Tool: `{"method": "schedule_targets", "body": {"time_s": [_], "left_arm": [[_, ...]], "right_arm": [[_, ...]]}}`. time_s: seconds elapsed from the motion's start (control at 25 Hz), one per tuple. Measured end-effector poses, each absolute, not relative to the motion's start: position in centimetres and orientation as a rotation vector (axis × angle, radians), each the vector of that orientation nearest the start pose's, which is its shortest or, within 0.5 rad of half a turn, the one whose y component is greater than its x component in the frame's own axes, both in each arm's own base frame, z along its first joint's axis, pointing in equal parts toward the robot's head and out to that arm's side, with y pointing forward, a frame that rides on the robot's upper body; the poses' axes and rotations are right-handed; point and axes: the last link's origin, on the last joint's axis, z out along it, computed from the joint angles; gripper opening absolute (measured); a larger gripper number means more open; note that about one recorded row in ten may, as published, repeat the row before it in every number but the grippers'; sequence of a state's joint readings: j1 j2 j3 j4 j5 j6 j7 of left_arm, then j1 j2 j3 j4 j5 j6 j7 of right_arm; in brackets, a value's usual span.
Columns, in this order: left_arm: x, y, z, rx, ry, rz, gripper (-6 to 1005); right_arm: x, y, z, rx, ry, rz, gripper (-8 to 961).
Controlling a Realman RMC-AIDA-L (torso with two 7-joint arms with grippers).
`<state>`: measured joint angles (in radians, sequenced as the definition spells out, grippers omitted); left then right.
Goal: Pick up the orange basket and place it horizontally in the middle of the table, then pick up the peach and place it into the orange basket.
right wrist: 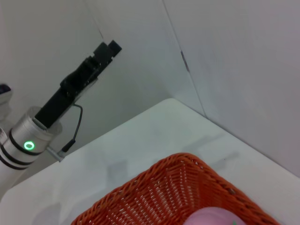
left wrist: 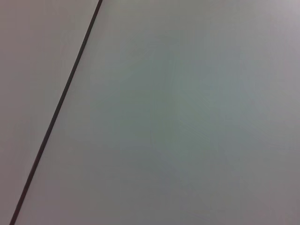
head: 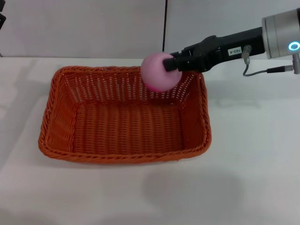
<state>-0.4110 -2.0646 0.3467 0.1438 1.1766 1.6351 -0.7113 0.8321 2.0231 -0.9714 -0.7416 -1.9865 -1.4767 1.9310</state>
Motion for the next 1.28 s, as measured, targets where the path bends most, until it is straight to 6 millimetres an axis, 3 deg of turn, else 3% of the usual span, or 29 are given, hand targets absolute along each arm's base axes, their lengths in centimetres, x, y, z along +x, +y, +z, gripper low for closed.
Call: {"method": "schedule_targets", "body": {"time_s": [0.44, 0.72, 0.92, 1.12, 1.28], "left_arm": [[-31.6, 30.1, 5.9, -1.551, -0.455, -1.240, 824], [-31.7, 30.0, 5.8, -1.550, -0.456, -1.241, 825], [-31.8, 29.8, 5.8, -1.547, -0.461, -1.239, 825], [-31.9, 29.7, 5.6, -1.542, -0.473, -1.237, 825], [-32.0, 29.7, 5.6, -1.541, -0.473, -1.233, 824]], "right_arm": [[15.4, 39.4, -0.4, -2.917, 0.813, 0.515, 437], [16.8, 38.5, 0.3, -2.865, 0.824, 0.551, 437], [18.5, 36.1, 2.5, -2.764, 0.719, 0.784, 437], [22.2, 33.4, 5.3, -2.485, 0.543, 1.088, 437], [27.0, 31.8, 7.2, -2.149, 0.534, 1.204, 437]]}}
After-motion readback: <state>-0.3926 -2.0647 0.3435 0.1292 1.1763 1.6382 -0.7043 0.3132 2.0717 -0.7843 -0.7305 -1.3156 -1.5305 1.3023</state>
